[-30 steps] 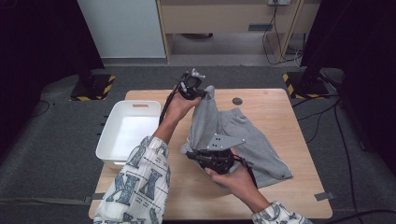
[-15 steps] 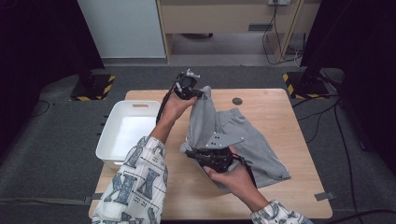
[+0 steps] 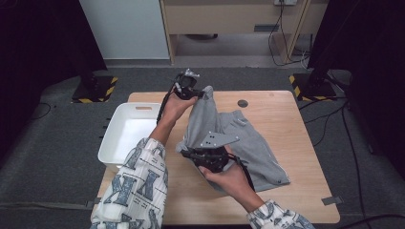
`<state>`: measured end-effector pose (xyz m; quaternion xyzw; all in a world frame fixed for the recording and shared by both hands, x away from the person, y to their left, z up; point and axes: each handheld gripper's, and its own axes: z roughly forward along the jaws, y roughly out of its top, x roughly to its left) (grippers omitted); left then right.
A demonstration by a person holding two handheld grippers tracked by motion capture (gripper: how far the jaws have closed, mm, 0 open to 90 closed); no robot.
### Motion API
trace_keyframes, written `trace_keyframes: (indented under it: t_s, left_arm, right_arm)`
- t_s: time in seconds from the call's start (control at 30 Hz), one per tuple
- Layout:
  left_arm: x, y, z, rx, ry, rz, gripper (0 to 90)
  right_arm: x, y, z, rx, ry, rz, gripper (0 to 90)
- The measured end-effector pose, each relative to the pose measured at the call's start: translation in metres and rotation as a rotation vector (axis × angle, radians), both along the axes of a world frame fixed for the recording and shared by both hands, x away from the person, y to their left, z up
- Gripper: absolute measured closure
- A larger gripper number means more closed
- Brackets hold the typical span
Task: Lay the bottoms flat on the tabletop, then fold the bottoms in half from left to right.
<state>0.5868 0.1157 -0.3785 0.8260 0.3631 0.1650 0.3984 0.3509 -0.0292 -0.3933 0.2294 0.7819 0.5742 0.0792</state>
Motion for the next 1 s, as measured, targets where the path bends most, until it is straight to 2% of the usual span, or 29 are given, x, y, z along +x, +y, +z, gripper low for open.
trace_keyframes:
  t_s: [0.47,1.0]
  left_arm:
    - [-0.002,0.012,0.006,-0.019,-0.01,-0.005,87.7]
    - [-0.003,0.037,0.006,-0.005,0.001,0.005,87.6]
  right_arm:
    - [0.0,0.019,0.0,0.028,-0.004,-0.016,87.0]
    - [-0.003,0.038,0.003,0.037,0.0,0.0,87.0]
